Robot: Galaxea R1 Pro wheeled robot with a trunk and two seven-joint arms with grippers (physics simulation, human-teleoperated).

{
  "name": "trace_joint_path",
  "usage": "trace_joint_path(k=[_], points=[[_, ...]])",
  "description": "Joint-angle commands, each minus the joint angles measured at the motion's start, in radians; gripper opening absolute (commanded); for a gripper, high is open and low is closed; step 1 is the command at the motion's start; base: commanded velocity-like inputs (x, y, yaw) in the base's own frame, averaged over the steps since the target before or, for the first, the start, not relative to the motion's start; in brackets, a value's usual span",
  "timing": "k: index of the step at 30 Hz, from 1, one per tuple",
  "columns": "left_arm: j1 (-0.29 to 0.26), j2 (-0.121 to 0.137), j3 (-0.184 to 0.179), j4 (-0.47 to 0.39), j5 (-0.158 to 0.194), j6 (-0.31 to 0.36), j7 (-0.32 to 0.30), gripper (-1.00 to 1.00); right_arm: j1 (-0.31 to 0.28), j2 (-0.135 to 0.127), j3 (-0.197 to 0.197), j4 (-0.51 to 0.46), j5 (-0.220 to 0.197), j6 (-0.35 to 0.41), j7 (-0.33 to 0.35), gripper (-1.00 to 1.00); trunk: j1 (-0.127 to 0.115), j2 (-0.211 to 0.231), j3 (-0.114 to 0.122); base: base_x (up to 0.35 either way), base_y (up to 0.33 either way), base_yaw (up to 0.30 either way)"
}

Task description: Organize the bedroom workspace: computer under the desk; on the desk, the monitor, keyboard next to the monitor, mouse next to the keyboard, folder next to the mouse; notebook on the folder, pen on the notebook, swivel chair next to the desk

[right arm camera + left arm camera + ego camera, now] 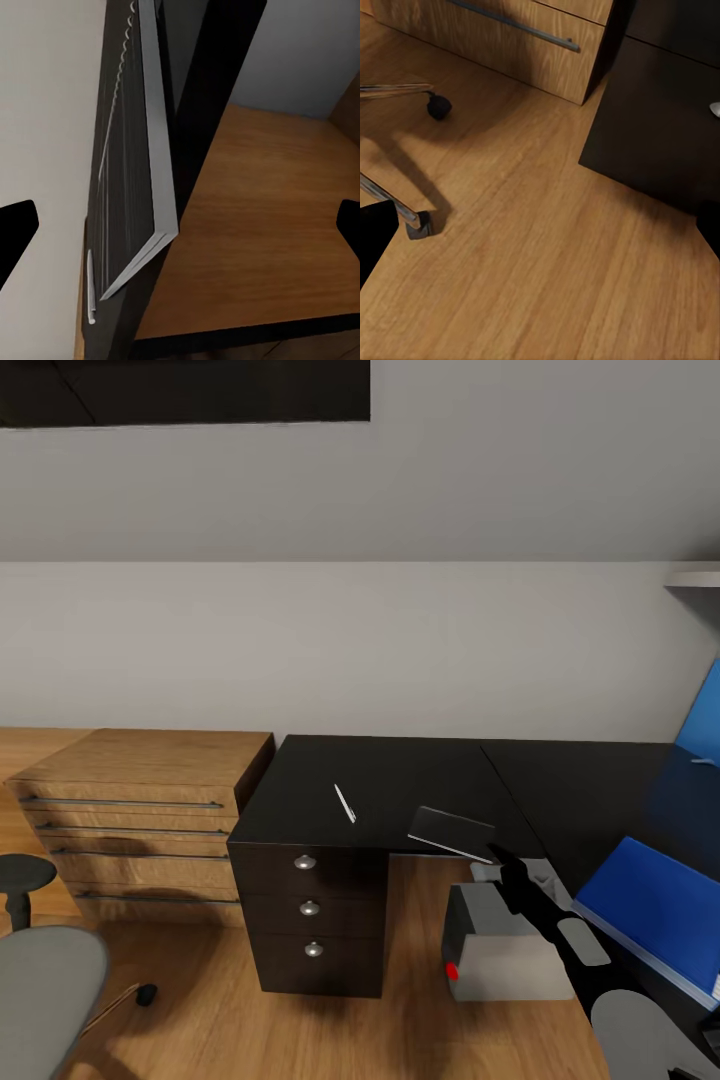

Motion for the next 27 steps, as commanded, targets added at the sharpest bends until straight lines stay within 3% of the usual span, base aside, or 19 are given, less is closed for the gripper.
trace_joint_path(k=[1, 27], points=[[0.000, -0.001, 0.003, -0.002, -0.006, 0.000, 0.004, 1.00, -0.001, 0.001, -0.005, 0.000, -0.005, 0.009, 0.001, 1.00, 0.000, 0.000, -0.001, 0.000, 0.000, 0.000], [0.000, -0.001, 0.000, -0.002, -0.007, 0.001, -0.002, 1.00, -0.001, 0.003, -0.005, 0.000, -0.005, 0.006, 0.001, 1.00, 0.000, 0.000, -0.001, 0.000, 0.000, 0.000]])
